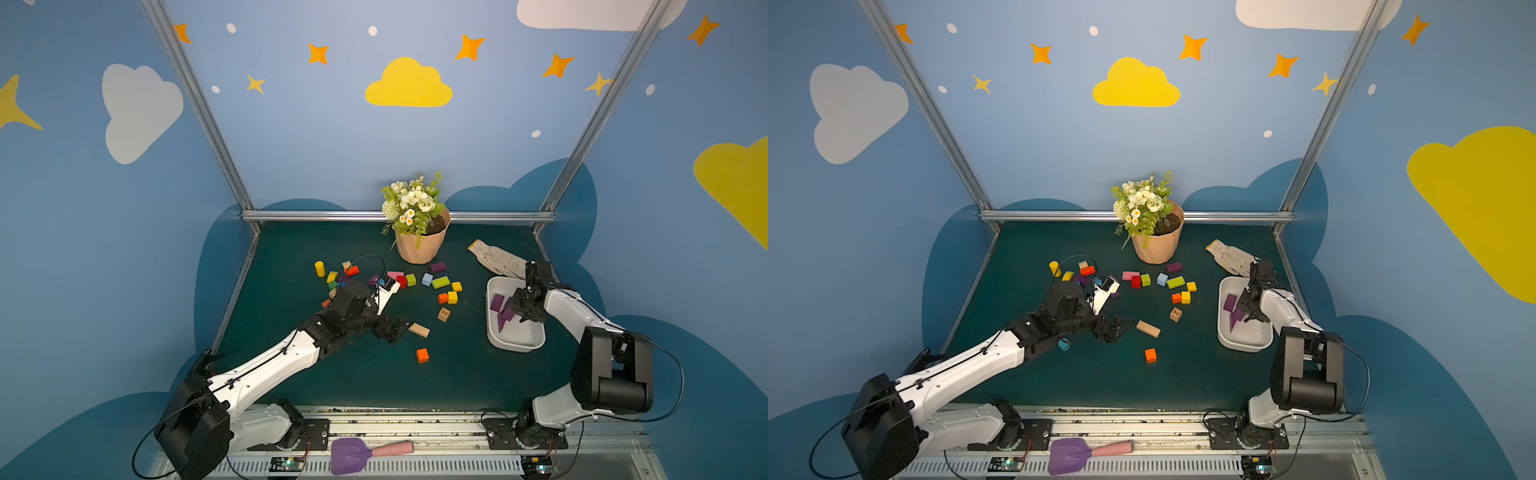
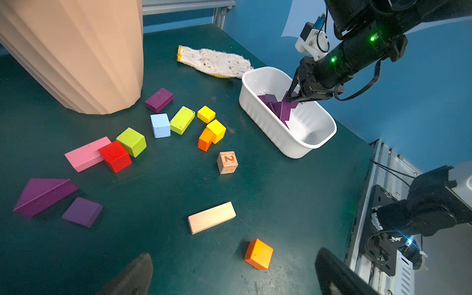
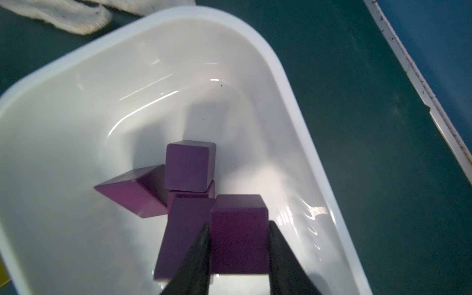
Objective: Pick purple bricks into the storage bin
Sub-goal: Place the building block in the storage box, then adjust the building block at the center of the board.
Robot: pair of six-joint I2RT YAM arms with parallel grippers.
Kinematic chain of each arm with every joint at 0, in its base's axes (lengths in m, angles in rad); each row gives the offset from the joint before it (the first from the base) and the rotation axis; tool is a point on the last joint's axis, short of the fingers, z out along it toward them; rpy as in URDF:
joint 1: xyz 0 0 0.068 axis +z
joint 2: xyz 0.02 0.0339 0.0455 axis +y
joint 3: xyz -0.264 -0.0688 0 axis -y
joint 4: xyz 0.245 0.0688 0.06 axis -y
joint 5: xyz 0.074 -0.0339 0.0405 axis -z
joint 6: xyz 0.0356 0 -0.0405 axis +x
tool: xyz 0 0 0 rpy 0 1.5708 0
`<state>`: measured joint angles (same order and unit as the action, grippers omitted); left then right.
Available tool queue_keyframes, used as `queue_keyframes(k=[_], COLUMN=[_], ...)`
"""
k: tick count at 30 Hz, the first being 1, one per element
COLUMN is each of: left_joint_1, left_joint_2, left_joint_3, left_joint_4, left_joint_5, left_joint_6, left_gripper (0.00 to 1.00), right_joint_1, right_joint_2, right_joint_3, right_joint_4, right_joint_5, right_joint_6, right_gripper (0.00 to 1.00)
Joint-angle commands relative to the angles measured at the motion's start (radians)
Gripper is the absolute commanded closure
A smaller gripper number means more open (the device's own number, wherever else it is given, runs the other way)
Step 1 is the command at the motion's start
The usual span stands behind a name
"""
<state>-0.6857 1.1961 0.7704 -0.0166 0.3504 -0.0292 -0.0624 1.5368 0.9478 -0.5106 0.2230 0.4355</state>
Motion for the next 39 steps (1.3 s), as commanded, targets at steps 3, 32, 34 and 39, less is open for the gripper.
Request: queue_keyframes(k=[3, 32, 34, 39], left_joint_1=[-0.003, -0.005, -0.004, -0.005], left_joint_2=[-0.011, -0.040, -0.041, -0.044], left_joint_3=[0.029, 0.023, 0.023, 0.022], left_joint_4=[-0.022, -0.029, -0.029, -0.029], left_joint_5=[-0.013, -0.089, -0.097, -0.109], left_joint_6=[0.023, 0.046, 0.047, 0.049], left_gripper=[0.00, 0.00, 0.00, 0.00], right_joint_1=[0.001, 0.122, 0.149, 0.221], right_joint_2=[0.038, -0.136, -0.118, -0.015], right_joint_3=[-0.003, 0.157, 0.183, 0.271], right_joint_4=[-0.009, -0.052, -0.036, 0.010], right_joint_5=[0.015, -0.069, -0.107, -0.176], right_joint_6=[0.017, 0.013, 0.030, 0.088], right_gripper=[0.63, 0.45, 0.44, 0.45])
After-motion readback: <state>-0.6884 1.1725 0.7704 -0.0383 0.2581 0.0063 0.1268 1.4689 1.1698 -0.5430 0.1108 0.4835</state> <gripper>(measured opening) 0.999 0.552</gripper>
